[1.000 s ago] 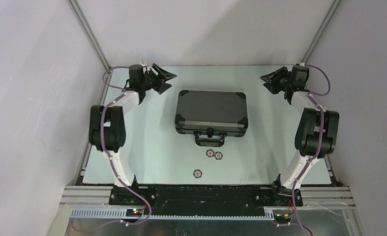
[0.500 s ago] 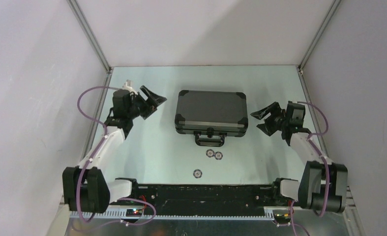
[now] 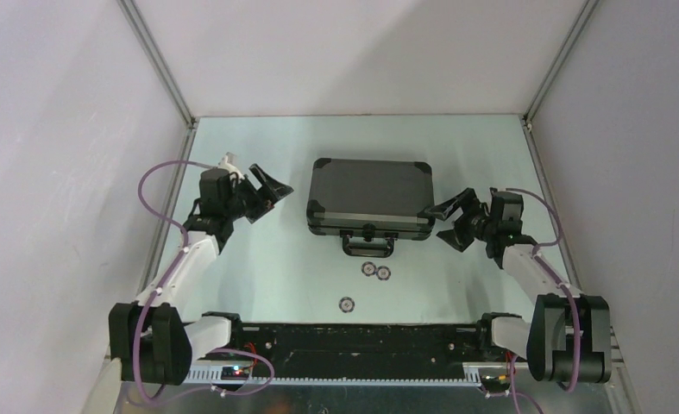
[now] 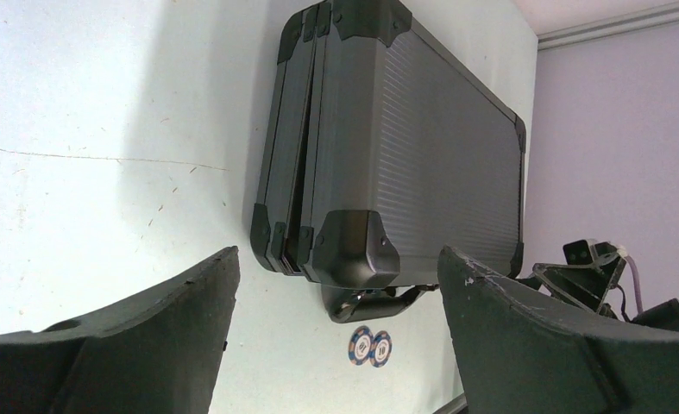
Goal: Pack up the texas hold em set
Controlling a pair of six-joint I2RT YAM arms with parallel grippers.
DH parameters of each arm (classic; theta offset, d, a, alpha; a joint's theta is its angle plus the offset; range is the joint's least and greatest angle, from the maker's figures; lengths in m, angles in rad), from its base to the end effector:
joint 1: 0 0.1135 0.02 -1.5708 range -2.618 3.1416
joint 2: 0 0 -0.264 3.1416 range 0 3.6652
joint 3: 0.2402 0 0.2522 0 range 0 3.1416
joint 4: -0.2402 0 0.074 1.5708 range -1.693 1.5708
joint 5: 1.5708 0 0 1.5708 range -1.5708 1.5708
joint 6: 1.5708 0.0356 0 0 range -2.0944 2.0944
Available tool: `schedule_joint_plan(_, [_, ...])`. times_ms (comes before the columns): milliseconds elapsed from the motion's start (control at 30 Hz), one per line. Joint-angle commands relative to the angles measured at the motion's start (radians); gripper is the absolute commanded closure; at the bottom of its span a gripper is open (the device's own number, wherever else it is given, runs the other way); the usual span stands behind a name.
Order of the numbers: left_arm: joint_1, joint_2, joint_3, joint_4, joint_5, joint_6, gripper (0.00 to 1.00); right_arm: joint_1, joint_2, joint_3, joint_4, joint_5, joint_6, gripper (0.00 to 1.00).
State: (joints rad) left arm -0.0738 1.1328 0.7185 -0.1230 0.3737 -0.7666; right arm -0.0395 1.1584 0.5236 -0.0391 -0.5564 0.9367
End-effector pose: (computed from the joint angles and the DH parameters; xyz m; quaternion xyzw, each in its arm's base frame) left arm 0.2468 -0.0313 0.2541 -0.2037 0.8347 -0.3455 0.3773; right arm 0.2290 0.0098 0.1934 0.3012 0.8211 0.4038 0.2683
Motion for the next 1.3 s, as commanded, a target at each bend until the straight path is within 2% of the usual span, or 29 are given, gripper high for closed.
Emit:
schedule_joint_plan(0, [-0.006,0.011,0.030,0.013,0.026,0.036,0.11,0.016,0.004,-0.044,0.162,-0.038,0.070,0.08])
schedule_joint_plan(300, [-0.006,0.037,0.045,0.020,0.034,0.033,0.11,0.026,0.092,-0.055,0.278,-0.075,0.115,0.07])
schedule_joint_plan(500, [-0.007,0.038,0.050,0.023,0.041,0.032,0.11,0.036,0.126,-0.064,0.414,-0.110,0.172,0.06])
schedule_joint_plan(967, [-0.006,0.053,0.050,0.026,0.045,0.030,0.11,0.070,0.004,-0.055,0.426,-0.075,0.196,0.06])
schedule_joint_plan(1267, [-0.005,0.040,0.051,0.026,0.048,0.029,0.11,0.050,0.046,0.084,0.387,-0.069,0.140,0.05])
